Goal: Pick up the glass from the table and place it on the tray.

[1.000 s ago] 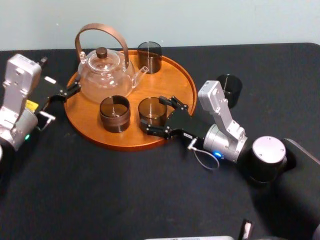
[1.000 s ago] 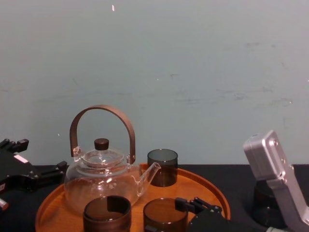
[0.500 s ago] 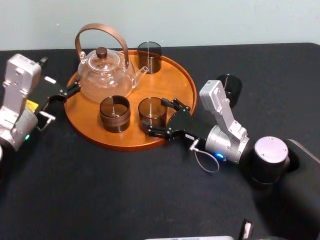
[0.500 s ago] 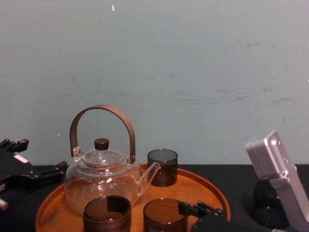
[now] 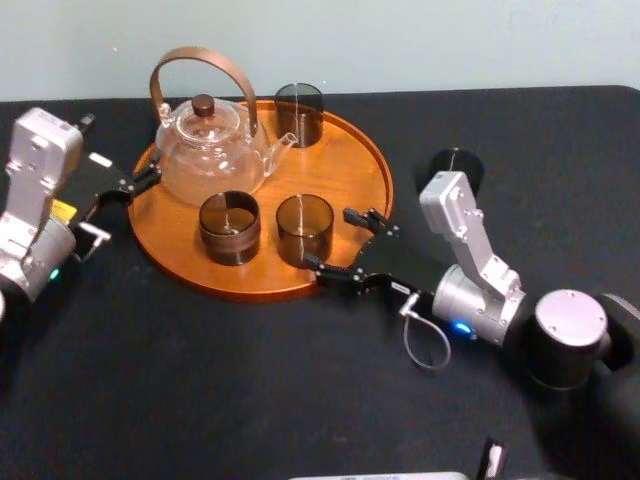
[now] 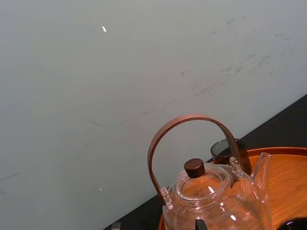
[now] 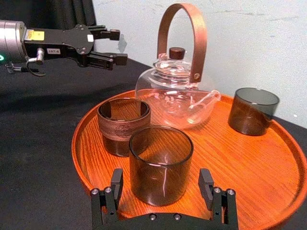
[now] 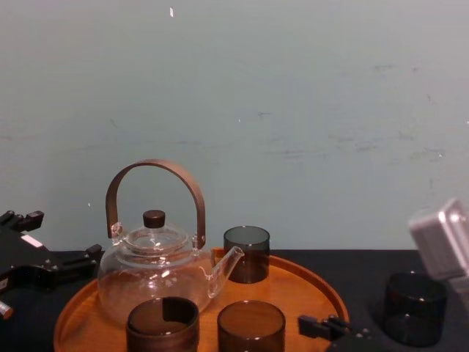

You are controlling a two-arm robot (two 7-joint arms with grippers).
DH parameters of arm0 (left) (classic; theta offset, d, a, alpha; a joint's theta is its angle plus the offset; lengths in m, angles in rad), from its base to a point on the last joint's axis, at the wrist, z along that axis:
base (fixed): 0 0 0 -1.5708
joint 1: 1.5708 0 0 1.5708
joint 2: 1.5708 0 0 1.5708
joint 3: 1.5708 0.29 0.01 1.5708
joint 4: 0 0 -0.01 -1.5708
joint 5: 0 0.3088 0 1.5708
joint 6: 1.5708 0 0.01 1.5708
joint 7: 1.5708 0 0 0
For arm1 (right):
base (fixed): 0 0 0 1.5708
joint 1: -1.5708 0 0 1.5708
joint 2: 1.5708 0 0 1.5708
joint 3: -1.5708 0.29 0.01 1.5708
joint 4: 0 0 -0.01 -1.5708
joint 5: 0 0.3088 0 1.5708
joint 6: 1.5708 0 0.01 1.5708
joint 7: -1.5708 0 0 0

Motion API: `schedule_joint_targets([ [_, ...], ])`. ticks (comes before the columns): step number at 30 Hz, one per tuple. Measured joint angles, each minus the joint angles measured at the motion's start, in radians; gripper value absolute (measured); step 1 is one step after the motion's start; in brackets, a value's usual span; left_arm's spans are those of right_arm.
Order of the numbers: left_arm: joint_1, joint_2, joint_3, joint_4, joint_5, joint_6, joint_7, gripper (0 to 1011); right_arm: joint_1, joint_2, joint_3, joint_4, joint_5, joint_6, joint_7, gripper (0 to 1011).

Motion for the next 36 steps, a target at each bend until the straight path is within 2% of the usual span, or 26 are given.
schedule_joint_targets([
  [8,0.0,0.0,0.0,0.0,0.0,0.0,0.0,1001,-0.075,0.041,0.035,-0.111,0.011,0.024,-0.047,1002],
  [16,0.0,0.0,0.0,0.0,0.0,0.0,0.0,1001,-0.166,0.079,0.09,-0.207,0.033,0.03,-0.09,1002],
  [27,0.0,0.0,0.0,0.0,0.0,0.0,0.0,1001,-0.253,0.106,0.147,-0.258,0.058,0.022,-0.111,1002],
  [36,0.0,0.0,0.0,0.0,0.0,0.0,0.0,1001,-0.311,0.117,0.209,-0.288,0.074,0.013,-0.143,1002],
])
